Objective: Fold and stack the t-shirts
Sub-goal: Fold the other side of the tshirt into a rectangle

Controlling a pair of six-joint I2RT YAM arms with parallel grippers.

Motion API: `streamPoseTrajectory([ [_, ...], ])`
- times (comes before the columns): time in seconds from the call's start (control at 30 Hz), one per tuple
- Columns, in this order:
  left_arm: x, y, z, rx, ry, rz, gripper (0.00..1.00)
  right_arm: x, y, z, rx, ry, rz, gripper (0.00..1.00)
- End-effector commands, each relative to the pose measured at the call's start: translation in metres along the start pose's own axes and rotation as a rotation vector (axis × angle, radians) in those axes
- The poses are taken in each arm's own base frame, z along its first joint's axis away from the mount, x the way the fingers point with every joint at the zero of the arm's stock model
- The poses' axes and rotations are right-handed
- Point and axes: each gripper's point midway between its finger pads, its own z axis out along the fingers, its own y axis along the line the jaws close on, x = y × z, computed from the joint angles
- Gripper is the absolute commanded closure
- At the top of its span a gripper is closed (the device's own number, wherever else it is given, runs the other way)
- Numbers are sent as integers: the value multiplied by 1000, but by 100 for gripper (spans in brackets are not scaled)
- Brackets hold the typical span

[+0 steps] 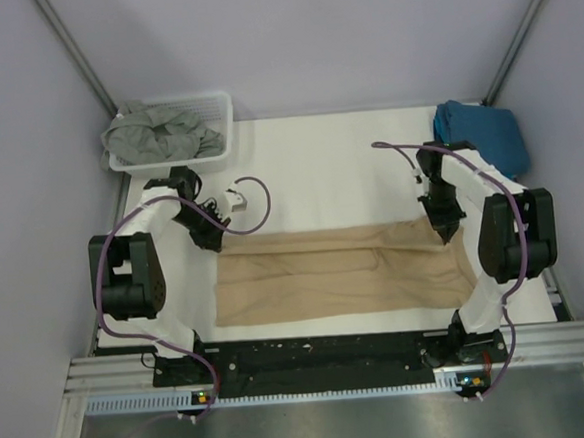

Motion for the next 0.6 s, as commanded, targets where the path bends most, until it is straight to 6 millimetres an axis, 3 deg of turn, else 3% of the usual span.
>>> streamPoseTrajectory([
  [0.0,7,-8,-2,11,15,22,100,-2,2,-1,12,22,5,100],
  [0.4,17,-15,-10,17,64,35,100,-5,-17,9,132,112,-13,100],
  [0.57,31,-24,4,57,111,15,100,-3,-8,23,100,176,-40,100],
])
